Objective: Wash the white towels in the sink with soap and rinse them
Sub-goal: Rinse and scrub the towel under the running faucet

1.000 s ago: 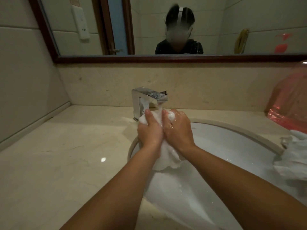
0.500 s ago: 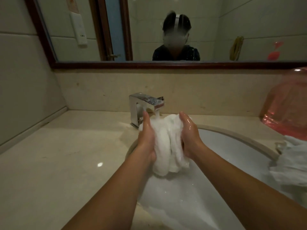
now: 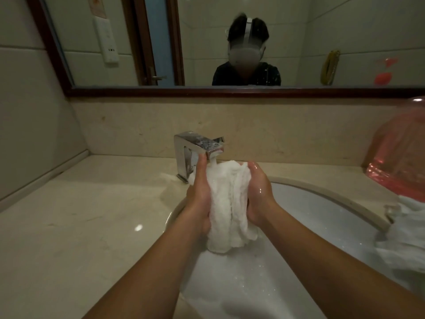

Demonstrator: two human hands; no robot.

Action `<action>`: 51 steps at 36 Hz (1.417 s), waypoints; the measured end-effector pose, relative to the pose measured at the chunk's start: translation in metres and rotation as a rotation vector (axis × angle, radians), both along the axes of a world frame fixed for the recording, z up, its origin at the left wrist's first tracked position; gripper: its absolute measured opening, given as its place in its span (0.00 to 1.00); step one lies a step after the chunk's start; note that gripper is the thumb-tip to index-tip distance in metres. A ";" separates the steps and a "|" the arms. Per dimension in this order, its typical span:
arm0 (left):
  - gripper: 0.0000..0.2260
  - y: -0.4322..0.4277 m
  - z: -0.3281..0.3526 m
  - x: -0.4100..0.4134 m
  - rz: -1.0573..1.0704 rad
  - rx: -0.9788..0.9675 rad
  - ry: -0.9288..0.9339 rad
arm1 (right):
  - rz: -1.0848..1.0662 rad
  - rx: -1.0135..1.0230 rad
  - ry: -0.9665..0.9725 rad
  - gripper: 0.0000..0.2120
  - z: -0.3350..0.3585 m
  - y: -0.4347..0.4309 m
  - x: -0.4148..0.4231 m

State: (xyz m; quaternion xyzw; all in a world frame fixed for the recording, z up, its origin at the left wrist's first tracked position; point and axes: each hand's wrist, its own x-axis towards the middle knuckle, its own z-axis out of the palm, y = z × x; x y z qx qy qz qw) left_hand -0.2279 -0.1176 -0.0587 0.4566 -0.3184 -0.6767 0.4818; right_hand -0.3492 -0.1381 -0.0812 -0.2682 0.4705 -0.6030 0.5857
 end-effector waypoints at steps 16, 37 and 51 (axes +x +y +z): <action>0.32 0.023 0.065 0.033 0.360 -0.012 -0.271 | -0.040 0.087 0.128 0.17 0.073 0.004 0.006; 0.25 -0.032 0.223 0.066 0.191 0.019 -0.477 | 0.112 0.196 0.792 0.30 0.138 -0.043 0.028; 0.54 -0.041 0.287 0.046 0.203 0.178 -0.280 | 0.133 -0.063 0.760 0.32 0.201 0.013 0.022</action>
